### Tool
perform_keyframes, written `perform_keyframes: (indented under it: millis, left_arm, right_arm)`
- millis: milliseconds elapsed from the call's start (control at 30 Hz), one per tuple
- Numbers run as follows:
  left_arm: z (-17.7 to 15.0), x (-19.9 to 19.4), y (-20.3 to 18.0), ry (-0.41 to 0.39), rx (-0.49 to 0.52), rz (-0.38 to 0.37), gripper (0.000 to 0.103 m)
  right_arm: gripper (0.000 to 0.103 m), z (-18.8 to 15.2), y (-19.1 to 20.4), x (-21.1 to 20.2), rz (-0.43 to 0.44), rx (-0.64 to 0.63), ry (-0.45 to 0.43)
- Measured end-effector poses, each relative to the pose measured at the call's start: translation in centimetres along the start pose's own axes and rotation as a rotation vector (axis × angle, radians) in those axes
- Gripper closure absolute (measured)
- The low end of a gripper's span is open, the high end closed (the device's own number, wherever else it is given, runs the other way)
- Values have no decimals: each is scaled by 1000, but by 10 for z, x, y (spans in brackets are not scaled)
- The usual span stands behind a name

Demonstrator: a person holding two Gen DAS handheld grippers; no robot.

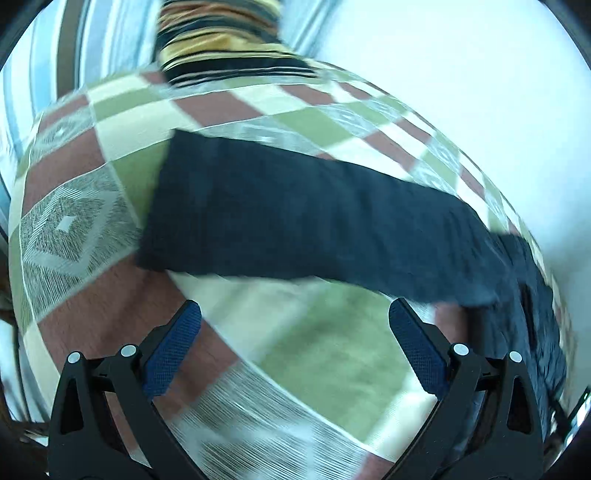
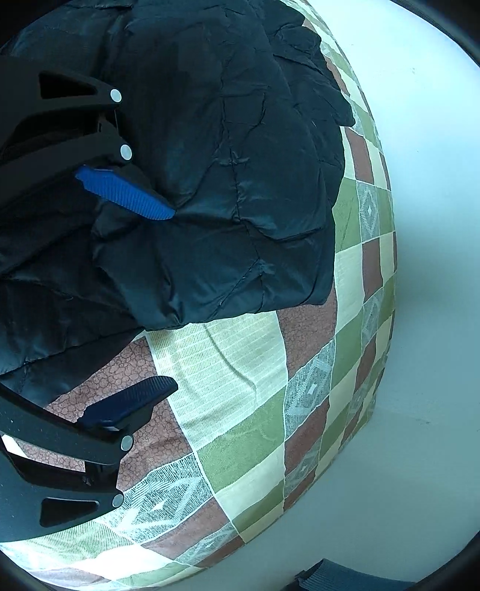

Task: Fold large clothes
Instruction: 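Grasp the other jacket sleeve with the left gripper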

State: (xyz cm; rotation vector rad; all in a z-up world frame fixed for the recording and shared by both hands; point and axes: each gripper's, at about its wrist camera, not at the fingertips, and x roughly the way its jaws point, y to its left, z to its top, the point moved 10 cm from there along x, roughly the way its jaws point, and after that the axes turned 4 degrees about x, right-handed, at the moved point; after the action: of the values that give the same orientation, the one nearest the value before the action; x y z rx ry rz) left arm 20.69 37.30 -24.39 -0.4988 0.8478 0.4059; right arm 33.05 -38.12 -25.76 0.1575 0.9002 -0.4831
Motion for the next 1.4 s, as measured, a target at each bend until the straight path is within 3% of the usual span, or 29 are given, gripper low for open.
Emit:
perform_keyframes:
  millis: [100,200,300,400,567,733,800,900,1000,1100,1233,1400]
  left_arm:
    - [10,6,28,-8,-65,-31,2]
    - [23,6,41,-24,-160,-134,2]
    - [36,9,47,-48,-228,-192,3]
    - [44,14,53,-43,-274,-202,22]
    - [51,22,55,-29,-268,-200,32]
    - [49,27,55,-13,-231,-184,80]
    - [48,29,53,6,-238,-200,90]
    - [55,22,46,-5,-203,-174,94]
    - [69,1,20,-51,-130,-165,94]
    - [82,-24,-24,-92,-64,-220,95]
    - [93,-50,-113,-125,77,-311,95]
    - [77,-69,-250,-110,269,-461,95]
  right_arm:
    - [17,0,0,0,0,0,-1]
    - [17,1,-1,0,-3,-2,-3]
    - [17,1,-1,0,-7,-3,-4]
    - [17,1,0,-1,-9,-4,-6]
    - [17,1,-1,-1,-10,-4,-6]
    - [17,1,-1,0,-9,-4,-6]
    - [17,1,-1,0,-7,-3,-6]
    - [17,0,-1,0,-6,-1,-6]
    - [17,1,-1,0,0,4,-6]
    - [17,1,-2,0,8,12,-5]
    - [17,0,-4,1,25,24,-2]
    - [17,0,-5,4,50,44,5]
